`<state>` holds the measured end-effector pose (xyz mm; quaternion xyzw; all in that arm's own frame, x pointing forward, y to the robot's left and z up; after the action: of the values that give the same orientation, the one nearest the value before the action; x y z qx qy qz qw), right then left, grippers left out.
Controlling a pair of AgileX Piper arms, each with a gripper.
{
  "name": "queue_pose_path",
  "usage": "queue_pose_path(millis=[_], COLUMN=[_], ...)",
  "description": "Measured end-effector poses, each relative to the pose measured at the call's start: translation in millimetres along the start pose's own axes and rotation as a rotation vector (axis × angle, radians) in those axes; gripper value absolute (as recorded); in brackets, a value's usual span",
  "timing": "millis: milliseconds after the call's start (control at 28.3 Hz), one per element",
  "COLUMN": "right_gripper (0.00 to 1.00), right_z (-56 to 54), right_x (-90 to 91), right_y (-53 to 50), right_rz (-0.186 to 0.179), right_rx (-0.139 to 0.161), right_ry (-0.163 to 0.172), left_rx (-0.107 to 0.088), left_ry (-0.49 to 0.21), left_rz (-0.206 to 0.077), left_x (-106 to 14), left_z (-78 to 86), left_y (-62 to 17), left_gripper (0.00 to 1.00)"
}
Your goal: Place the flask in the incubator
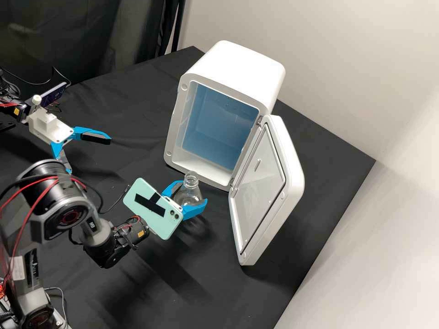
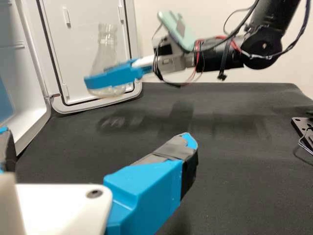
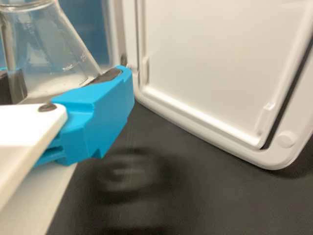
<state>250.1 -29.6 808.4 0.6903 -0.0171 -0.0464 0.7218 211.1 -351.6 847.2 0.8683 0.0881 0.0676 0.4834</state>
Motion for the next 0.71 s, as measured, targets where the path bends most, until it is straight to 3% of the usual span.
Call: queue_pose_path(millis=[35,176,353,706], right_gripper=[0.0,0.0,0.0,0.0], right_z=[-1.6,-5.6,-8.3,-8.8], right_x=[-1.5,-4.0,-4.6,-4.6], right_y=[5.3,12.5,12.7,12.1], right_rz=[0.022,0.052,0.044,0.038], right_rx=[0.015,0.036,0.027,0.024], right_ry=[0.006,0.023,0.042,0.047], left_rx=[0.0,0.0,0.0,0.0], left_ry=[0.0,0.0,0.0,0.0], left_rz=[0.0,0.0,0.0,0.0], left_x=[0.0,0.0,0.0,0.0], left_z=[0.0,0.0,0.0,0.0], left_y=[0.0,0.0,0.0,0.0], left_gripper=[1.0,1.0,1.0,1.0])
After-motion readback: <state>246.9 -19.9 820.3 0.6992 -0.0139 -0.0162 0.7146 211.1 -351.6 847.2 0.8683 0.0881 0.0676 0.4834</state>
